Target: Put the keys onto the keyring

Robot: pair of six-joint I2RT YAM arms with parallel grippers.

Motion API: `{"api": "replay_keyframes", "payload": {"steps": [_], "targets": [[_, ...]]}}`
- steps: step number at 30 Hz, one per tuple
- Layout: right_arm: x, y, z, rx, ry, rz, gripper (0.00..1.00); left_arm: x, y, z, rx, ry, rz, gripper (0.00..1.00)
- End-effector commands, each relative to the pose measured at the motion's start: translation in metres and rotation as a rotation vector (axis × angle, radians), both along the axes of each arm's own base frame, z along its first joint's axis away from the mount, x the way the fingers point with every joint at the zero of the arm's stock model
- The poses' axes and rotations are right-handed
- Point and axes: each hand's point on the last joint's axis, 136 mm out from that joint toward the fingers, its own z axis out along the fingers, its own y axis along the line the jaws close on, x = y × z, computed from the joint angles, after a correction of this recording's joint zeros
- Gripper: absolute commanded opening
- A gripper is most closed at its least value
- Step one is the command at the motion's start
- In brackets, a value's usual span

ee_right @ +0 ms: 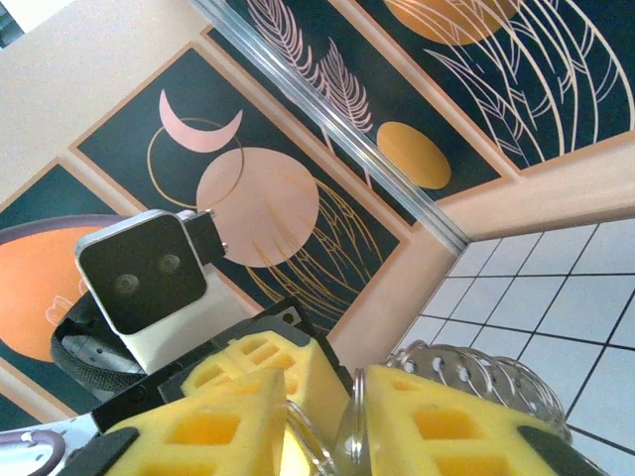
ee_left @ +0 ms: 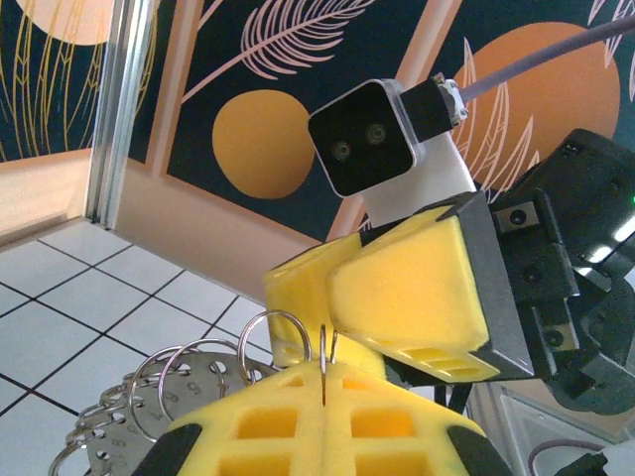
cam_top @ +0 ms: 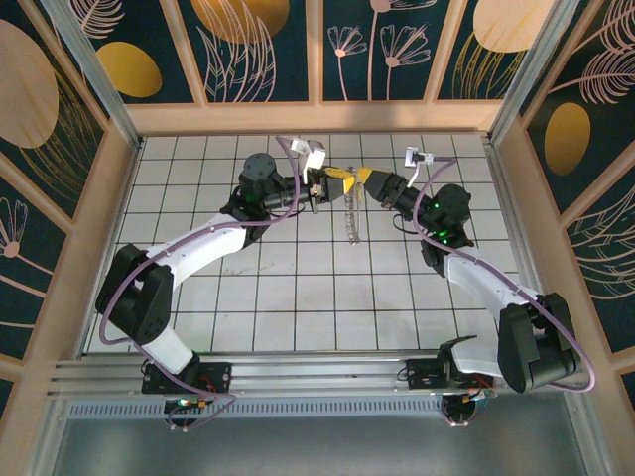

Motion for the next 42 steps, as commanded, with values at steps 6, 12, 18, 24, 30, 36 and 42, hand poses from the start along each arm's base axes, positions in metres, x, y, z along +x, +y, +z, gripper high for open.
{"api": "replay_keyframes", "payload": {"steps": [6,12,18,24,30,36,42], "targets": [[-0.0090,0.0049,-0.0057,-0.008,-0.012,0.027,0.33,-0.0023,0.0028,0.0198,-0.061,-0.060,-0.013,0.00],[-0.0110,0.0016,-0.0039,-0.017,-0.019,0.015,0.26,-0.0012,0.0028,0.0189,-0.063,-0.054,-0.013,0.00],[-0.0117,0.0032,-0.0062,-0.013,-0.014,0.028,0.17,-0.0009,0.0024,0.0193,-0.066,-0.053,-0.015,0.00],[-0.0107,0.0050,-0.0066,-0.009,-0.015,0.036,0.04,-0.0002,0.0024,0.0186,-0.065,-0.052,-0.015,0.00],[-0.0073,0.0070,-0.0059,-0.004,-0.014,0.043,0.21,0.0001,0.0020,0.0170,-0.064,-0.048,-0.018,0.00],[-0.0067,0.0093,-0.0044,-0.002,-0.016,0.051,0.16,-0.0002,0.0017,0.0164,-0.063,-0.044,-0.019,0.00],[-0.0071,0.0084,-0.0049,-0.004,-0.016,0.047,0.00,-0.0006,0.0019,0.0175,-0.065,-0.045,-0.019,0.00]]}}
